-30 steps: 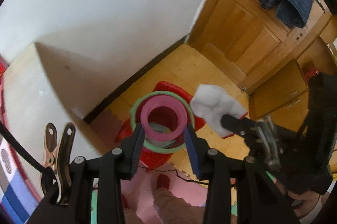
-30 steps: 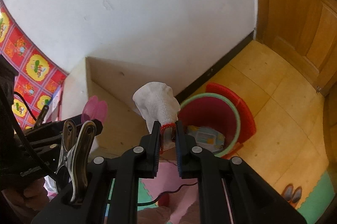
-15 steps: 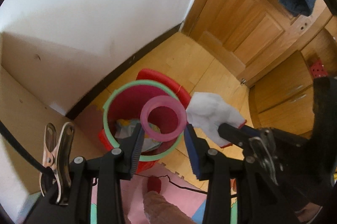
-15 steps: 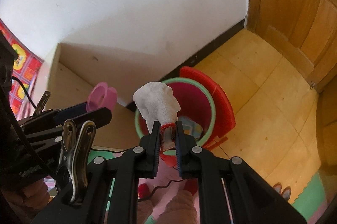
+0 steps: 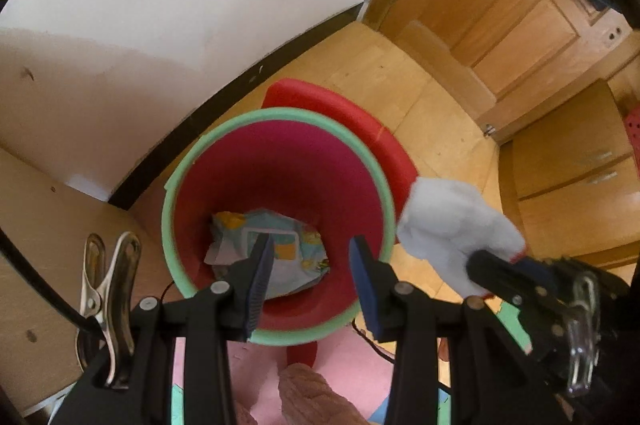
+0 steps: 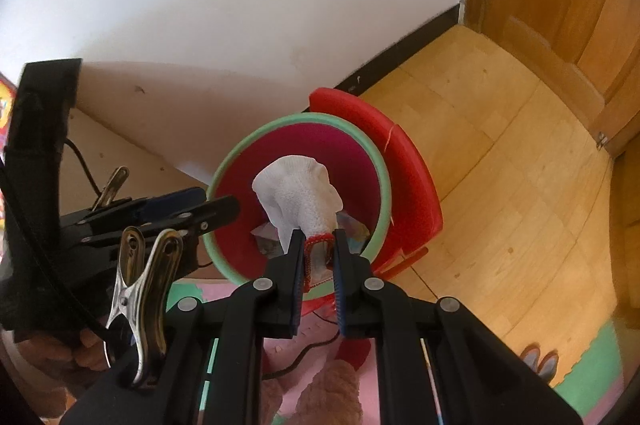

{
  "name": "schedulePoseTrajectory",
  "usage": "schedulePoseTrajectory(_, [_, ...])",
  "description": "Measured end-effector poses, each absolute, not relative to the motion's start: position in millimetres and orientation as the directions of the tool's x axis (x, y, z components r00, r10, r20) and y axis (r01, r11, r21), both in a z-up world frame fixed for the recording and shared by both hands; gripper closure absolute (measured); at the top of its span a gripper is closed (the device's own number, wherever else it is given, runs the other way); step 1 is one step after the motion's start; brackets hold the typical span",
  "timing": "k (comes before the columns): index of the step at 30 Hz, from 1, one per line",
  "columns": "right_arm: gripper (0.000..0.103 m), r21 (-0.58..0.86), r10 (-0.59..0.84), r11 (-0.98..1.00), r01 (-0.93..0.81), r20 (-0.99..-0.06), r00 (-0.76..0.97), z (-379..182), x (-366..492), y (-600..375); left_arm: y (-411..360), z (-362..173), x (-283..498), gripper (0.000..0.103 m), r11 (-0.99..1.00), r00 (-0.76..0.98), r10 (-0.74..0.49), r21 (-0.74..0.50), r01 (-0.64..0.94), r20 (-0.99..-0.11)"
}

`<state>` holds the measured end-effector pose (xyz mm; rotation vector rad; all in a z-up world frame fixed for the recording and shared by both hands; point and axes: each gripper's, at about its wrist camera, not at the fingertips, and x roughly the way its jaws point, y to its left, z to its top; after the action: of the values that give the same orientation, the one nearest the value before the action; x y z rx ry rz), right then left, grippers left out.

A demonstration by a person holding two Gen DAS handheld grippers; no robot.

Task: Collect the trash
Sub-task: 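Open the right tool to drop the white glove into the bucket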

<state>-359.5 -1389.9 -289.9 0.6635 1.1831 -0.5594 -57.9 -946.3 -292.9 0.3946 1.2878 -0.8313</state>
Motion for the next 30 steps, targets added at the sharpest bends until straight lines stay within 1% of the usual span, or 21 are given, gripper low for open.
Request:
schedulePoseTrajectory(9, [0.089, 0.192, -0.015, 0.689, 0.699, -0.961, 0.278, -317, -352, -1396, -949, -304, -50, 0.062, 0.684, 0.055, -0.281, -0.160, 0.712, -0.958])
schedulePoseTrajectory(20, [0.089, 0.187, 0.008, 0.725, 0.663, -0.965, 0.263, -347, -319, -1410, -937, -303, -43, 0.059, 0.732, 0.045, -0.266, -0.171, 0.660, -0.963])
schedulePoseTrajectory(23, [0.080, 0.183, 0.009, 0.725, 0.664, -0.967, 0.256, -350, -313, -1414, -934, -303, -42, 0.059, 0.736, 0.045, -0.269, -0.175, 0.654, -0.962])
schedulePoseTrajectory(25, [0.071, 0.182, 0.008, 0.728, 0.661, -0.966, 0.258, -351, -311, -1415, -932, -302, -43, 0.059, 0.737, 0.045, -0.267, -0.174, 0.653, -0.963])
schedulePoseTrajectory(27, [0.064, 0.187, 0.009, 0.737, 0.649, -0.964, 0.266, -350, -310, -1416, -931, -301, -44, 0.059, 0.738, 0.046, -0.262, -0.169, 0.654, -0.964])
schedulePoseTrajectory(28, [0.062, 0.187, 0.010, 0.741, 0.645, -0.963, 0.269, -351, -310, -1417, -932, -301, -44, 0.059, 0.739, 0.047, -0.261, -0.169, 0.653, -0.964])
schedulePoseTrajectory(30, [0.062, 0.189, 0.011, 0.750, 0.634, -0.962, 0.274, -348, -309, -1416, -931, -298, -46, 0.059, 0.742, 0.047, -0.265, -0.172, 0.648, -0.963])
